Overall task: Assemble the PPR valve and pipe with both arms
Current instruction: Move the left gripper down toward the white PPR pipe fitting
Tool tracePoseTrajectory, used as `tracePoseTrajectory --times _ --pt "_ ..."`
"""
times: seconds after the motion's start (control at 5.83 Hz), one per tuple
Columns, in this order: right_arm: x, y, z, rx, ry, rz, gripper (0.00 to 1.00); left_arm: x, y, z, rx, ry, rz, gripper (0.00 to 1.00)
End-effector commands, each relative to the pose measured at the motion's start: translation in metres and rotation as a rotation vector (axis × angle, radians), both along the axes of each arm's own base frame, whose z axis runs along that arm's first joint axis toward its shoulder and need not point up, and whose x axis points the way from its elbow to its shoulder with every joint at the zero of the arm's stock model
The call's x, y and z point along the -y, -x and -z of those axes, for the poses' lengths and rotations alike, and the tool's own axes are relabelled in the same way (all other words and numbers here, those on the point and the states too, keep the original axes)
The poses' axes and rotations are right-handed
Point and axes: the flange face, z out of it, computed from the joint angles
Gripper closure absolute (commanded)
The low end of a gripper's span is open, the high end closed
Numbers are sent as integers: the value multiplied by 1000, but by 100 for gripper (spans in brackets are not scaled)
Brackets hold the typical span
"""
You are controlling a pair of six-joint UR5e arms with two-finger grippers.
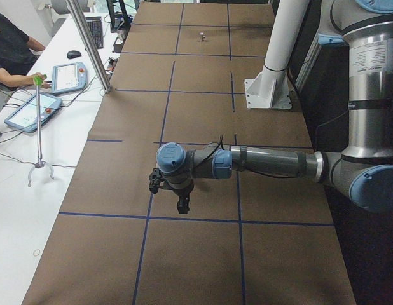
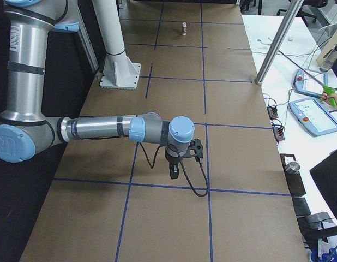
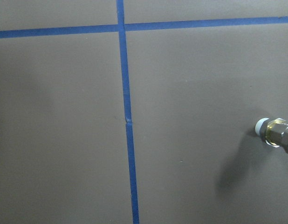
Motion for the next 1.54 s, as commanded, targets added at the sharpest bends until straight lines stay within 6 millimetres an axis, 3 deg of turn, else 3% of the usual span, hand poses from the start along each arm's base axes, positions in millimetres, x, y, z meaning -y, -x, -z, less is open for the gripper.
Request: tracePoseTrajectory --times 0.0,0.51,0.69,1.03,1.37 --pt "0 0 1 -3 -9 4 0 1 0 1 -7 -4 0 0" --pt "0 0 2 -1 -57 3 0 0 -1 4 -9 -30 -6 0" --pt "0 0 2 -3 -57 3 0 5 -20 11 -19 -105 -44 0" --pt "-1 0 0 3 -49 0 0 13 -84 37 -39 -48 56 0" --pt "-1 0 0 2 -46 -2 0 3 -160 63 -92 36 149 0"
